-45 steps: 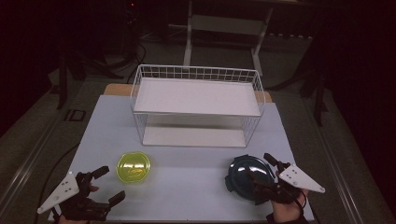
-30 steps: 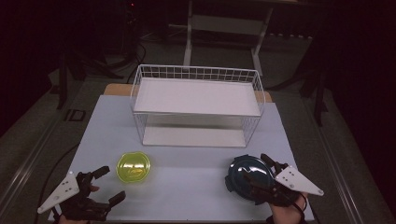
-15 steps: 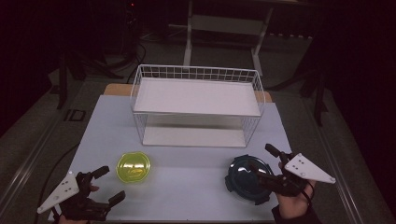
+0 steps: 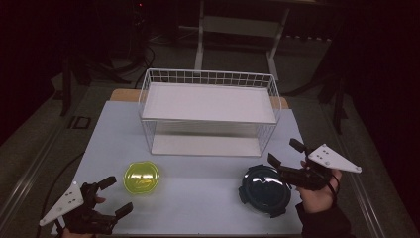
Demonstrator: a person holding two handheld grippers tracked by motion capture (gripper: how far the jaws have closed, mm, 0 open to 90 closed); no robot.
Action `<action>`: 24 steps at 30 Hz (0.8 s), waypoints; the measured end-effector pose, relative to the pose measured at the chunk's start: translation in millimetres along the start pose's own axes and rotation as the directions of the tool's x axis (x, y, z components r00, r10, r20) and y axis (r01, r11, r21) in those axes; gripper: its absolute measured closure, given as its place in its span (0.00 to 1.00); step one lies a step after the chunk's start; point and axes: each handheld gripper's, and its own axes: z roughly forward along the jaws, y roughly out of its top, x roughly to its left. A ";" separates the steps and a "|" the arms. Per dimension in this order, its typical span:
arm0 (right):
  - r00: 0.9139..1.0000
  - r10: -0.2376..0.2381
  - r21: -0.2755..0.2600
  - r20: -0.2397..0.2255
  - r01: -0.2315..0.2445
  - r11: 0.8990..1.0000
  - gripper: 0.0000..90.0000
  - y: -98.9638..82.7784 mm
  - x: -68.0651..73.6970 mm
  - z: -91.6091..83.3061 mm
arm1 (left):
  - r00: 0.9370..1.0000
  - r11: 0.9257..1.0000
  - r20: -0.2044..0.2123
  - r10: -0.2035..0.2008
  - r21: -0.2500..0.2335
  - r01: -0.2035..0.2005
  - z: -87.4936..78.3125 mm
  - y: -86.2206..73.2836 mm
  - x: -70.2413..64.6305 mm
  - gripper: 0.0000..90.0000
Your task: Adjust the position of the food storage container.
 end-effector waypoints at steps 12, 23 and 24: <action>0.999 0.028 0.118 0.030 -0.032 0.993 0.20 -12.9 -27.2 18.2 | 1.000 1.000 0.001 0.000 0.001 0.000 0.6 -0.2 -0.2 0.00; 0.995 0.044 0.198 0.088 -0.061 0.978 0.51 -40.7 -51.0 29.9 | 1.000 1.000 0.005 0.002 0.007 -0.002 1.2 -0.7 -0.8 0.00; 0.995 0.044 0.209 0.089 -0.062 0.976 0.56 -42.9 -52.8 30.0 | 1.000 1.000 0.004 0.003 0.008 -0.003 1.3 -0.7 -1.0 0.00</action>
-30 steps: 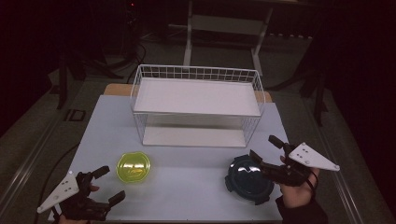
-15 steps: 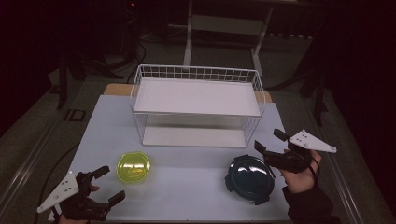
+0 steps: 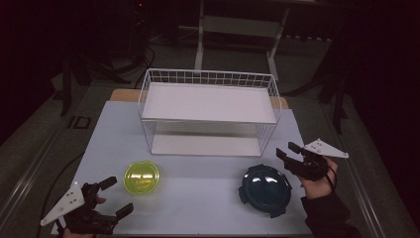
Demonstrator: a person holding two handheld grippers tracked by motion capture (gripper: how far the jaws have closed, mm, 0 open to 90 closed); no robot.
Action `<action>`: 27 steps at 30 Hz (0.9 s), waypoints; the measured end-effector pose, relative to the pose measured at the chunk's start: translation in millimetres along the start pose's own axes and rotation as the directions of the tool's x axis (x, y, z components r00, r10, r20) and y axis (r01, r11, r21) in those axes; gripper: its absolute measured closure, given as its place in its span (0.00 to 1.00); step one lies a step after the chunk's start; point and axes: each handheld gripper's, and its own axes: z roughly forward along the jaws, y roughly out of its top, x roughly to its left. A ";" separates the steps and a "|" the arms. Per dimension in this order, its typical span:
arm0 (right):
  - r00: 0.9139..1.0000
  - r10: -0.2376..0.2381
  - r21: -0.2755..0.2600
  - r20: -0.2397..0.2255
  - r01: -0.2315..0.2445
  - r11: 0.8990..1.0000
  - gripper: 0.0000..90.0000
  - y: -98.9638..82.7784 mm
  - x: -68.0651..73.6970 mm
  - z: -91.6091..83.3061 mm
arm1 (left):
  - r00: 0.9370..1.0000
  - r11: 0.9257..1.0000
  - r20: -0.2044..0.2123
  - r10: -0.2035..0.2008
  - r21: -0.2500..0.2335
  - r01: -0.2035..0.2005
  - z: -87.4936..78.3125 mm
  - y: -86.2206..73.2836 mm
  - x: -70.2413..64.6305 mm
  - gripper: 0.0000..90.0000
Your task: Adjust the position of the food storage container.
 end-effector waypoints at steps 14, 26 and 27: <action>0.999 0.008 0.197 -0.036 -0.001 0.980 0.99 -32.6 -10.9 13.2 | 1.000 1.000 -0.001 -0.003 -0.002 0.003 0.4 -0.3 -0.1 0.00; 0.998 0.065 0.255 0.018 -0.068 0.965 1.00 -63.0 -19.2 -3.1 | 1.000 1.000 -0.002 0.000 0.000 0.000 0.5 -0.2 -0.4 0.00; 0.997 0.073 0.257 0.018 -0.075 0.963 1.00 -65.1 -19.7 -5.0 | 1.000 1.000 -0.002 -0.001 -0.001 0.001 0.4 -0.2 -0.5 0.00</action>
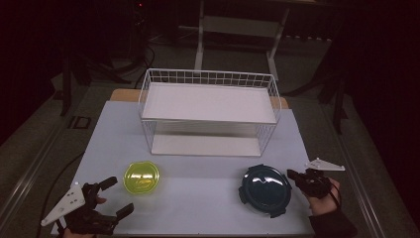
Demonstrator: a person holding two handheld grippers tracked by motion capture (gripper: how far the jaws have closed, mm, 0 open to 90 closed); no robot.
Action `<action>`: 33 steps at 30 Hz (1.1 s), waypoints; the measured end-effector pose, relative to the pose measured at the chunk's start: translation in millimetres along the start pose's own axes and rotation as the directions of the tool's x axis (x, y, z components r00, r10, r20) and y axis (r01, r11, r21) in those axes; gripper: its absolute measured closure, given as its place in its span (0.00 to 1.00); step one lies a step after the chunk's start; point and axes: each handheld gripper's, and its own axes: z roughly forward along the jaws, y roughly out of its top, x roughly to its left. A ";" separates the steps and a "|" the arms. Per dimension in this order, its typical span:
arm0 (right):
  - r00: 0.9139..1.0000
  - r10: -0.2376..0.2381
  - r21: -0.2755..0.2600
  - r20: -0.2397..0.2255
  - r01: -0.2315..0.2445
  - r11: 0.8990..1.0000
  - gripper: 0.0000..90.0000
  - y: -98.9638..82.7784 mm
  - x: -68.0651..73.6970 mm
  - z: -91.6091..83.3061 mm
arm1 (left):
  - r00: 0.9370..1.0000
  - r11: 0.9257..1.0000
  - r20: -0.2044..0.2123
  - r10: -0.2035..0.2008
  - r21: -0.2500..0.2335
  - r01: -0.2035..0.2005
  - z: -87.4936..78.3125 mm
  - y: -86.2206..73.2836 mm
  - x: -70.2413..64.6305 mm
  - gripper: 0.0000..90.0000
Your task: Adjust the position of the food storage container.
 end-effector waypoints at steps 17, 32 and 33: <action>0.998 0.033 0.030 -0.049 -0.031 0.999 1.00 -16.1 9.5 -9.6 | 1.000 1.000 0.002 0.002 0.003 -0.002 1.1 0.4 -0.8 0.00; 0.994 0.018 0.043 -0.105 -0.014 0.999 1.00 -16.9 28.1 -16.8 | 1.000 1.000 0.007 0.008 0.009 -0.008 1.2 0.5 -1.3 0.00; 0.996 0.009 0.055 -0.088 -0.004 0.998 1.00 -18.5 29.9 -16.0 | 1.000 1.000 0.008 0.008 0.011 -0.008 1.3 0.5 -1.4 0.00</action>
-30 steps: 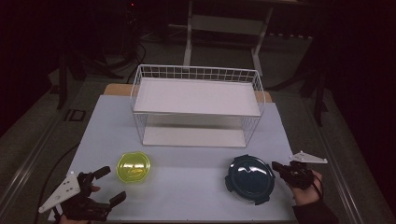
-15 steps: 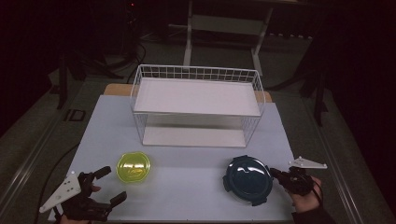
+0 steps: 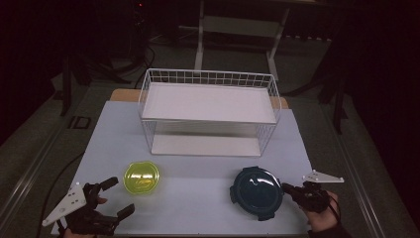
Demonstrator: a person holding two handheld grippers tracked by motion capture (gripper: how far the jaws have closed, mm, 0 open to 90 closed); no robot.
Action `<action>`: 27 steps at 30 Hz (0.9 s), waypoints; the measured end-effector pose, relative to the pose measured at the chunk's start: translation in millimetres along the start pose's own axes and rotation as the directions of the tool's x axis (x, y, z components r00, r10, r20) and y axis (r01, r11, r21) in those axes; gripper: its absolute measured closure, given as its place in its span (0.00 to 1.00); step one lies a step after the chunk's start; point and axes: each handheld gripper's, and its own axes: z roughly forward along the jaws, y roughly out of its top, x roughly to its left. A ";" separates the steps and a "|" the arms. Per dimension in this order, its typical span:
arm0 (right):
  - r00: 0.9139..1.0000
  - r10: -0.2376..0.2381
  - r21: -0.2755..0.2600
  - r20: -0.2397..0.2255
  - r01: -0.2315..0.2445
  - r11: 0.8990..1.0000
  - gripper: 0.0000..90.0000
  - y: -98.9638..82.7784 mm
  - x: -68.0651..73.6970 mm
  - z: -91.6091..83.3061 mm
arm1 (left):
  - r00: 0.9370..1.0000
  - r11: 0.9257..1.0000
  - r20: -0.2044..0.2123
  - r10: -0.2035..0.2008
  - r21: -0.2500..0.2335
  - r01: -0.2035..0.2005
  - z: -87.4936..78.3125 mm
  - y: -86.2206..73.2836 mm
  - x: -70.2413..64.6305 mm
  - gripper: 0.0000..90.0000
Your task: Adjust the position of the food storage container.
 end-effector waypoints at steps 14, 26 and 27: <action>0.998 0.006 0.016 -0.068 -0.005 1.000 1.00 0.0 15.0 5.7 | 1.000 1.000 0.007 -0.001 0.010 0.001 3.1 -0.4 -1.5 0.00; 0.991 -0.029 0.027 -0.133 0.033 0.999 1.00 9.1 35.1 17.6 | 1.000 1.000 0.018 0.006 0.022 -0.007 5.6 -0.3 -4.0 0.00; 0.990 -0.033 0.023 -0.138 0.037 0.999 1.00 9.8 36.4 19.3 | 1.000 1.000 0.019 0.007 0.024 -0.007 5.9 -0.4 -4.2 0.00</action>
